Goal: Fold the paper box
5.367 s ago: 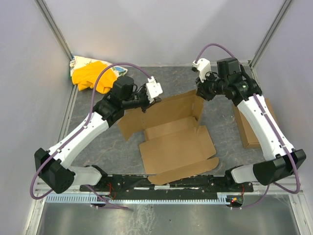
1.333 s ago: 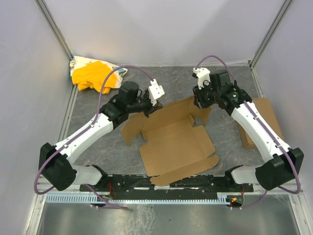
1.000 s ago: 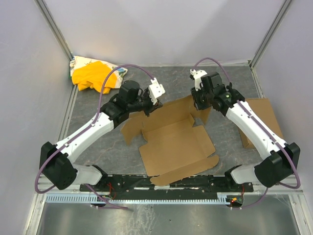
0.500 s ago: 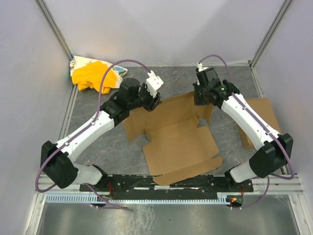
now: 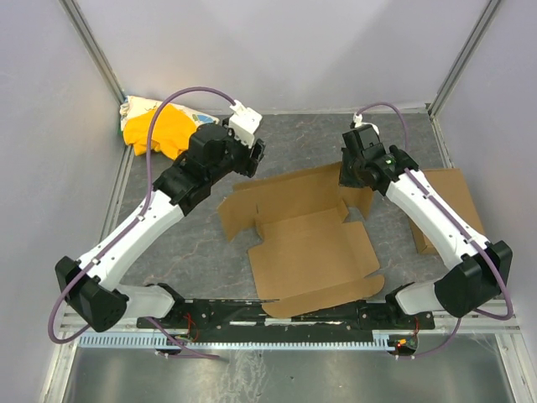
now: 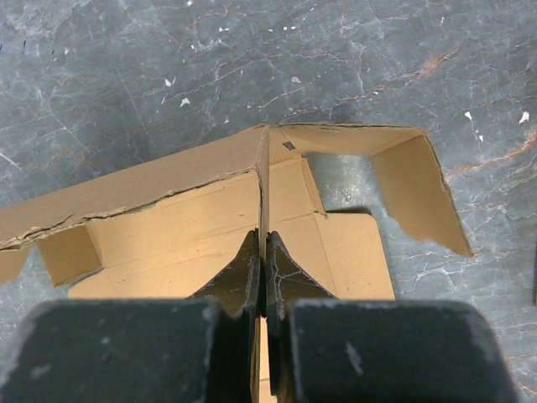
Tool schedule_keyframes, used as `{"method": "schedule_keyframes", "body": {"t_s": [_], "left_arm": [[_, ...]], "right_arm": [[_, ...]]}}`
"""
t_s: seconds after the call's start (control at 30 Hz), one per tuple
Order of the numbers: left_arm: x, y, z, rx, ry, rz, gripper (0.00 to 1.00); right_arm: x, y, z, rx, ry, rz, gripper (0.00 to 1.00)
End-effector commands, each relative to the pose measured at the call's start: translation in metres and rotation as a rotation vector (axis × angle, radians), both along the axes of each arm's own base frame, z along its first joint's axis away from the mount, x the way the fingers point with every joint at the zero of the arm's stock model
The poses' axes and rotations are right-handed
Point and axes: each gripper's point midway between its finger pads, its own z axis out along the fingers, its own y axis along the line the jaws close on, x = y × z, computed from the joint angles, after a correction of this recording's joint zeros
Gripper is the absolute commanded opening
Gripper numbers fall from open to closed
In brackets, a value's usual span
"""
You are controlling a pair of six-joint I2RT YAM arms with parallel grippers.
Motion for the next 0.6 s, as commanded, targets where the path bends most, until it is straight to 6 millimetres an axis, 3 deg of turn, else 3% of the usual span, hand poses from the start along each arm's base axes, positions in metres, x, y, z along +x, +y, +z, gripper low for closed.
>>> {"method": "schedule_keyframes", "body": {"t_s": [0.0, 0.13, 0.37, 0.57], "left_arm": [[-0.018, 0.018, -0.004, 0.038, 0.071, 0.037, 0.68], [-0.044, 0.014, -0.018, 0.057, 0.142, -0.066, 0.67], [-0.068, 0.032, -0.033, 0.139, 0.112, -0.126, 0.71], [-0.065, 0.041, -0.054, 0.222, 0.081, -0.129, 0.78]], "right_arm": [[0.004, -0.003, 0.010, 0.035, -0.055, -0.061, 0.01], [0.006, -0.001, 0.012, 0.041, -0.059, -0.050, 0.02], [0.010, 0.000, 0.012, 0.030, -0.050, -0.030, 0.01], [0.010, 0.001, 0.011, 0.035, -0.047, -0.014, 0.01]]}}
